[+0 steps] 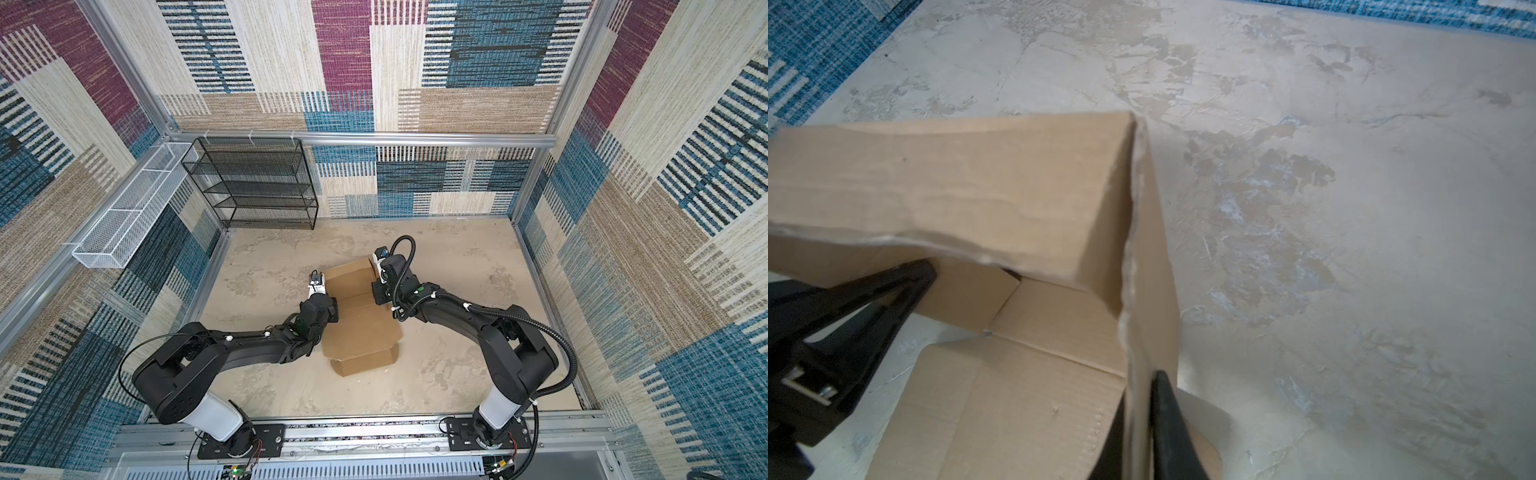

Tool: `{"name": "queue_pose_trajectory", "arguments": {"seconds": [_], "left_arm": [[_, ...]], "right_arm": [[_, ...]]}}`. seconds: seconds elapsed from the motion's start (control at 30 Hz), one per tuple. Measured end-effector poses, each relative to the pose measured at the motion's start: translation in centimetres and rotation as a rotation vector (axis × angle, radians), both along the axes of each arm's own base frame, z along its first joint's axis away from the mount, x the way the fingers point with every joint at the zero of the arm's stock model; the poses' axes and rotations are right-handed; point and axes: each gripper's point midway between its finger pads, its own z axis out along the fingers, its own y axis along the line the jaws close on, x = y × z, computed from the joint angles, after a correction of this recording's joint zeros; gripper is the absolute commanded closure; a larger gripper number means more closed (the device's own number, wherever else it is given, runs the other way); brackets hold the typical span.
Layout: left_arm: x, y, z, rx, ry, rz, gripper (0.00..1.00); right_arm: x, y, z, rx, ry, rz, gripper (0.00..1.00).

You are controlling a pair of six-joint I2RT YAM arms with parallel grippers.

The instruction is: Fold the paper box

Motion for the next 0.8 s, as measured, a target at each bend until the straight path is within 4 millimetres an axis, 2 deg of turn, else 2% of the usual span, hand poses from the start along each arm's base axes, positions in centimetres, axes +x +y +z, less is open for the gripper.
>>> {"name": "queue_pose_trajectory", "arguments": {"seconds": [0.27,0.57,0.8], "left_arm": [[0.0,-0.1,0.1,-0.003,0.000,-0.003,1.00],[-0.1,-0.1,0.0,-0.004,0.000,-0.003,1.00],[-0.1,-0.1,0.0,-0.006,-0.002,-0.003,1.00]], "right_arm": [[-2.0,-0.8,-3.0,-0.020,0.011,-0.039,0.88],[-2.2,-0.7,-3.1,0.025,-0.003,-0.067,0.85],[-2.3,-0.6,-2.9,0.035,-0.001,-0.072,0.77]]}}
